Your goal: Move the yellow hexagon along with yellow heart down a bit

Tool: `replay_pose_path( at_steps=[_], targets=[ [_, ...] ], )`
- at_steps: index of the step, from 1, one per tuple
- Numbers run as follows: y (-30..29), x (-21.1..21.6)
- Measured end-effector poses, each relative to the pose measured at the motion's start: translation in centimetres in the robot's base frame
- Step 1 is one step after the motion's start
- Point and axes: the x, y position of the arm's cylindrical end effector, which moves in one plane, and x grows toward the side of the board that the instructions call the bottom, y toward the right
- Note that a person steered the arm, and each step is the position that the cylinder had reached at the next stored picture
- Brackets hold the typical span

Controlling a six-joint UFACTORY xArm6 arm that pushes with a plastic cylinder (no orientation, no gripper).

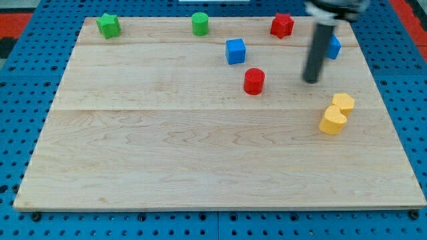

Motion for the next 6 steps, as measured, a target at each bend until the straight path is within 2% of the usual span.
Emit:
replay_pose_path(
  at_steps=[1,2,3,4,5,6],
  targets=[
    [8.6,3.0],
    [4.9,6.6],
    [-1.3,6.6],
    [-1.2,8.0],
    [-4.7,10.3],
    [-11.3,10.2]
  ],
)
